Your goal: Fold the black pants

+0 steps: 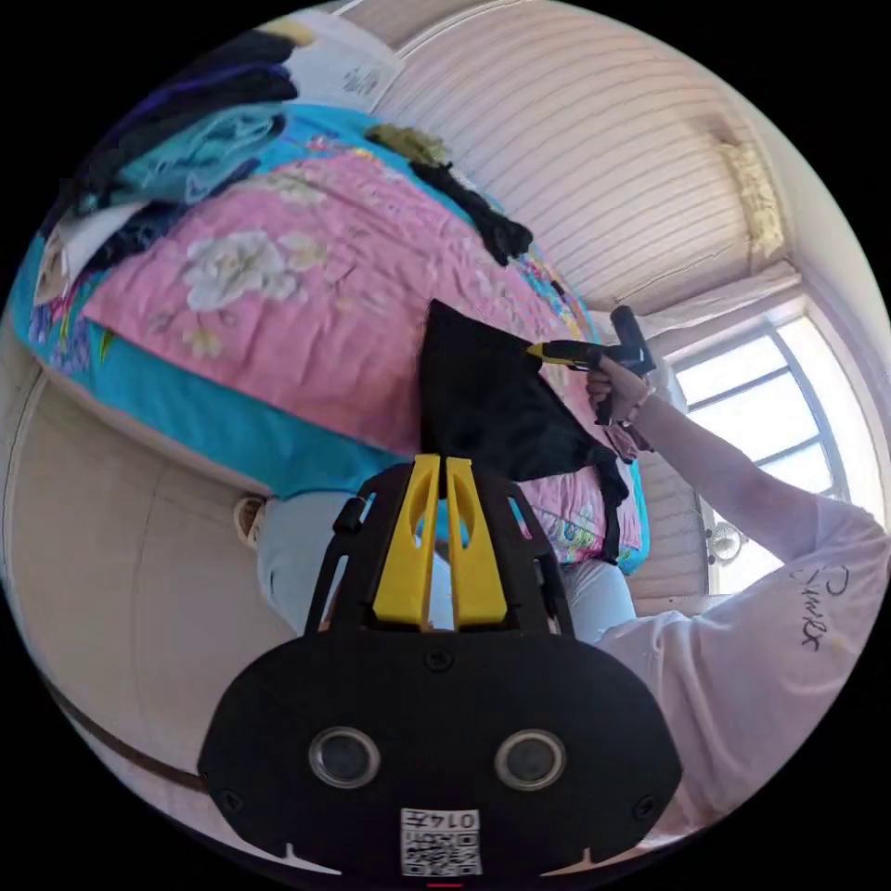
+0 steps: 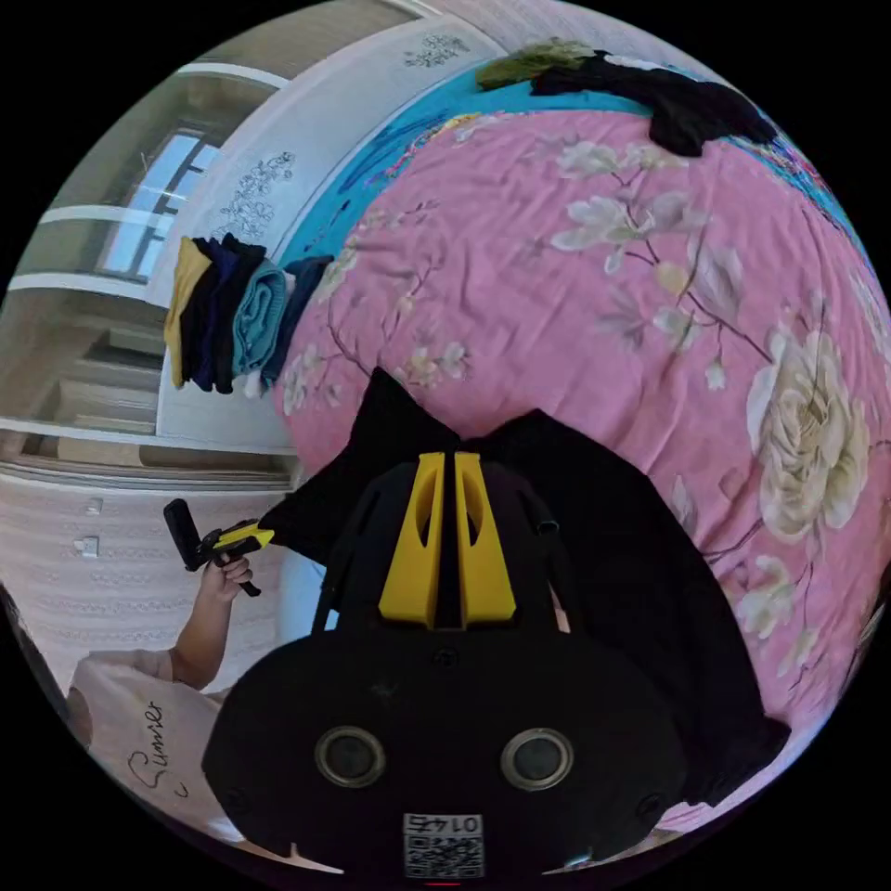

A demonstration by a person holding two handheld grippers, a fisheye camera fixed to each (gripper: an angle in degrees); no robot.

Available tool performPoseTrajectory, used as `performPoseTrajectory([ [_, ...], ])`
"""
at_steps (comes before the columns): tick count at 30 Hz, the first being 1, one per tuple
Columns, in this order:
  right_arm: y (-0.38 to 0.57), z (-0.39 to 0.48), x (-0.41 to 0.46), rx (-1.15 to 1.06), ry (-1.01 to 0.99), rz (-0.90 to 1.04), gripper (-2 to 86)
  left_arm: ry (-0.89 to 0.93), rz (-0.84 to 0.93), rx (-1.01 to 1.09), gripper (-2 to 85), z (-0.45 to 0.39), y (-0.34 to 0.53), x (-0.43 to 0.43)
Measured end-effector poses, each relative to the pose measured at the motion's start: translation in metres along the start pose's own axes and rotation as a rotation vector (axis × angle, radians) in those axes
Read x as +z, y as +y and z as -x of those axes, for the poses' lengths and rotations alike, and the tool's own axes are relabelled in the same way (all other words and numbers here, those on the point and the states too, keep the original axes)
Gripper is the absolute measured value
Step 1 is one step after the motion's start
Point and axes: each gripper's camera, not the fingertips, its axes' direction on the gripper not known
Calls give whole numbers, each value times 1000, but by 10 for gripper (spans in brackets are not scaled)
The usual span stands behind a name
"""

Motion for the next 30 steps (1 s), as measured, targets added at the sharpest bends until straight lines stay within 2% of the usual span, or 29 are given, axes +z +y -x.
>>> performPoseTrajectory([
  [4, -4, 9, 16, -57, 73, 26, 18, 46, -6, -55, -10, 17, -1, 17],
  [6, -16, 22, 9, -99, 170, 42, 25, 53, -16, -58, -10, 19, -5, 19],
  [8, -34, 46, 0, -154, 292, -23, 39, 61, -8, -50, -10, 19, -10, 26],
  [11, -56, 84, 24, -271, 232, -45, 65, 62, -4, -49, -10, 20, -13, 35],
  [15, -75, 110, 102, -330, 239, 91, 73, 82, -25, -68, -10, 21, -15, 42],
  [16, -78, 112, 129, -320, 270, 184, 63, 88, -28, -70, -10, 20, -16, 44],
  [21, -86, 154, 130, -466, 352, 179, 9, 127, -170, -28, -10, 13, -25, 33],
  [24, -109, 189, 95, -555, 386, 40, 4, 117, -280, 26, -10, 5, -43, 12],
  [27, -149, 227, 74, -608, 355, -27, 4, -27, -391, 82, -10, -1, -68, -13],
  [29, -177, 257, 79, -693, 346, -55, 8, -260, -463, 119, -10, -2, -88, -34],
  [30, -184, 264, 83, -707, 342, -55, 10, -301, -466, 114, -10, 1, -93, -36],
])
